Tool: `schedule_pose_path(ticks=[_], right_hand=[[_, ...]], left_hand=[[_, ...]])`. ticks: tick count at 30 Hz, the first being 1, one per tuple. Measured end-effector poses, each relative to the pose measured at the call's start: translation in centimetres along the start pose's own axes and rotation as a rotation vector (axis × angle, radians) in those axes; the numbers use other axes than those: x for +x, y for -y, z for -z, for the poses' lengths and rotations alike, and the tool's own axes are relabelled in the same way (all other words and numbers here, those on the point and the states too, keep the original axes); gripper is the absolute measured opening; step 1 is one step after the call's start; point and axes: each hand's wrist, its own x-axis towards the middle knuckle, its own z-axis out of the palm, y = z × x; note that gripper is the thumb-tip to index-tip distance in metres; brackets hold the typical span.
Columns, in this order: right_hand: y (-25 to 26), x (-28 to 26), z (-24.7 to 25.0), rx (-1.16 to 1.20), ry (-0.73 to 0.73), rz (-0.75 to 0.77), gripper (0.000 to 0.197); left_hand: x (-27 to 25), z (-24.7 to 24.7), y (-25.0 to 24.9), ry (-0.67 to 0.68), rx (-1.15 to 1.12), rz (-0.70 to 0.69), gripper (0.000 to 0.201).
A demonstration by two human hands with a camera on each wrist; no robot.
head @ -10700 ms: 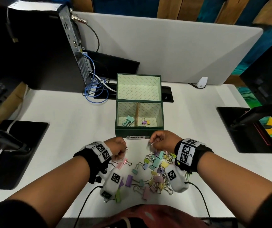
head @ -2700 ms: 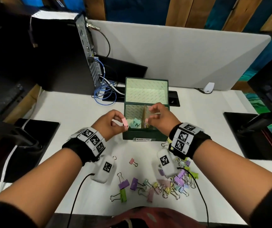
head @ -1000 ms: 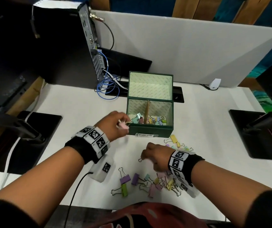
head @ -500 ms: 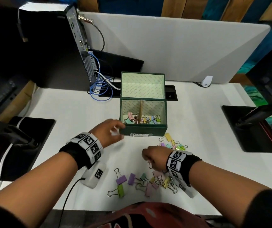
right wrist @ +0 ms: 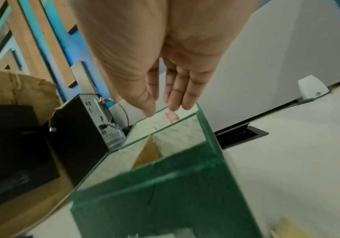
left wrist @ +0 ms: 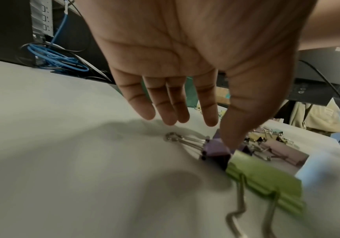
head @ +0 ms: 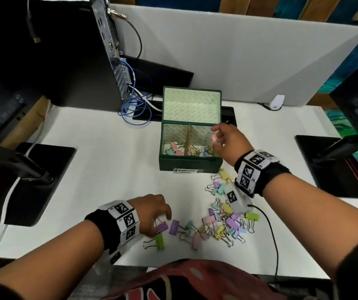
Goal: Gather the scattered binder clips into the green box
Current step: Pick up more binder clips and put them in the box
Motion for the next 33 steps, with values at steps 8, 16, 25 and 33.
schedule_pose_path(ticks=[8,16,25,33], right_hand=[[0.1,-4.8,-3.3,-0.276,0.469,0.284,0.029],[0.2,-8.7,-7.5,-0.555,0.93,0.393,0.036],[-0.3,-9.0,-8.4,-0.497,0.899,0.273,0.027],[-0.3,-7.7,-6.2,-0.296,0.742,0.142,0.028]], left_hand=[[0.9,-1.6,0.9,-0.055,0.077,-0.022,0.047],[0.9,2.0,1.4,-0.341,-0.171,0.023,0.04],[2.2,10.7,1.3,-0.773,-0.246,0.155,0.051],[2.6,7.4,0.2,-0.522,-0.187,0.038,0.037]])
